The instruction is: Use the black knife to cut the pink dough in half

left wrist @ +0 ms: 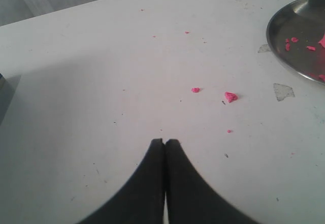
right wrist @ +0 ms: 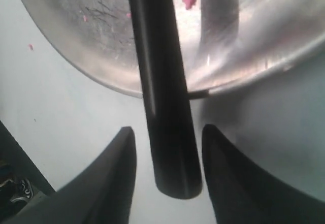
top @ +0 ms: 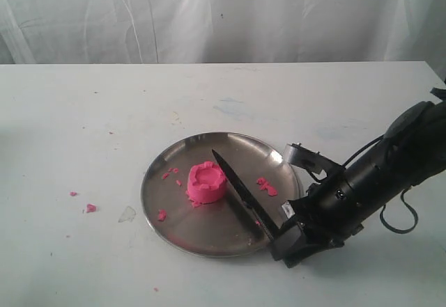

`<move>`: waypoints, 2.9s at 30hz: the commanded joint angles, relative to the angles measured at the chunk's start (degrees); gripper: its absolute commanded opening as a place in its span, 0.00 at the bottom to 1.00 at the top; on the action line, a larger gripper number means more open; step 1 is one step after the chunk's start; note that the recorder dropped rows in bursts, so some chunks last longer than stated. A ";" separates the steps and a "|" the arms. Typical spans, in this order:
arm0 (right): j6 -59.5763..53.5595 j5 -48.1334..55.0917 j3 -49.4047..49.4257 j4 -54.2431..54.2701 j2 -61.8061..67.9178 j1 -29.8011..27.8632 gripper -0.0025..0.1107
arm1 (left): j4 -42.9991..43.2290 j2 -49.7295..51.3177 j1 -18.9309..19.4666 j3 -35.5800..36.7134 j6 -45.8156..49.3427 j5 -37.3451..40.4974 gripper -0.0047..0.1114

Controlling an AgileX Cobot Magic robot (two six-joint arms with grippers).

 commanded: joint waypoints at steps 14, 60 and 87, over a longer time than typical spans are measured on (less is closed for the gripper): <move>-0.66 0.04 -1.16 1.67 -5.98 -0.02 0.02 | -0.31 -0.29 0.16 0.10 -0.20 -0.05 0.04; 69.33 -16.19 5.16 -79.52 -37.89 23.42 0.02 | 11.29 -0.29 0.16 0.10 7.17 -5.84 0.04; 48.01 -23.24 5.16 -58.33 -37.39 28.35 0.02 | -8.49 0.43 0.05 -13.08 -52.85 -44.89 0.04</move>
